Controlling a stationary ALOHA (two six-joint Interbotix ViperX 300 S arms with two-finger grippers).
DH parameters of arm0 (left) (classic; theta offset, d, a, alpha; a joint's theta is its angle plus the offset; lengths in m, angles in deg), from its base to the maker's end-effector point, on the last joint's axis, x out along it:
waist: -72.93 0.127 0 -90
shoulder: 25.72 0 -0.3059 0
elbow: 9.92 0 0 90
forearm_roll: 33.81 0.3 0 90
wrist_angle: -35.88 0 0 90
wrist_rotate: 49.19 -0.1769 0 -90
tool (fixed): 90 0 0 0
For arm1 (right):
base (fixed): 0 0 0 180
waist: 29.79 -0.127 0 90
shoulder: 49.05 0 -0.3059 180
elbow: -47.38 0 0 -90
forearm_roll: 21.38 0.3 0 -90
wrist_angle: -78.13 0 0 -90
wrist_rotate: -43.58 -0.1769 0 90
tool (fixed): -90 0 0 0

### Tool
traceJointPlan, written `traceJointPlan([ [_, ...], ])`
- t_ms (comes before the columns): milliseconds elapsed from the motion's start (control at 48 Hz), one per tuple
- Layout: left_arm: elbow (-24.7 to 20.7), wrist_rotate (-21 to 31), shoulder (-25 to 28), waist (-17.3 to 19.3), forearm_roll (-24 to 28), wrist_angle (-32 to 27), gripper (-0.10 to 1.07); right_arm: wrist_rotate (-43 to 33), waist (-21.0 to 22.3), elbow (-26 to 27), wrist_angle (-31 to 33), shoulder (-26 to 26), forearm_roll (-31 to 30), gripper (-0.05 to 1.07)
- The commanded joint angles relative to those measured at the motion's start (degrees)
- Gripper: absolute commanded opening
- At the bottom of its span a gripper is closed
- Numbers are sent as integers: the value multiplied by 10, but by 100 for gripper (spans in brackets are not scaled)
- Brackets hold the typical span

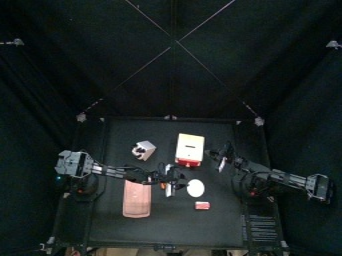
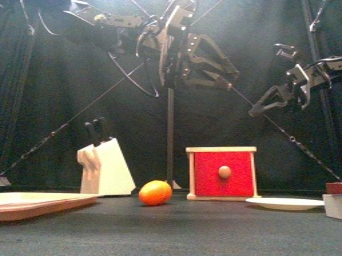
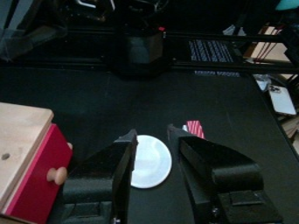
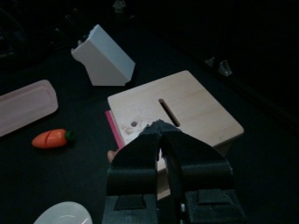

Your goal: Grab drawer handle

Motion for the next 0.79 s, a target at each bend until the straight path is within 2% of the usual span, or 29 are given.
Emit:
traceJointPlan([
  [0, 11, -1, -25, 4, -6, 30, 75, -1, -7, 12, -3, 3, 9, 2],
  [167, 47, 0, -41, 13, -23, 76, 75, -8, -23, 18, -2, 3, 52, 1],
  [375, 83, -1, -60, 75, -55, 97, 73, -81, -44, 19, -3, 9, 129, 2],
  [604, 98, -1, -63, 147, -60, 96, 61, -184, -52, 22, 3, 18, 134, 3],
  [771, 94, -2, -59, 192, -58, 88, 47, -248, -53, 41, 48, 17, 131, 8],
])
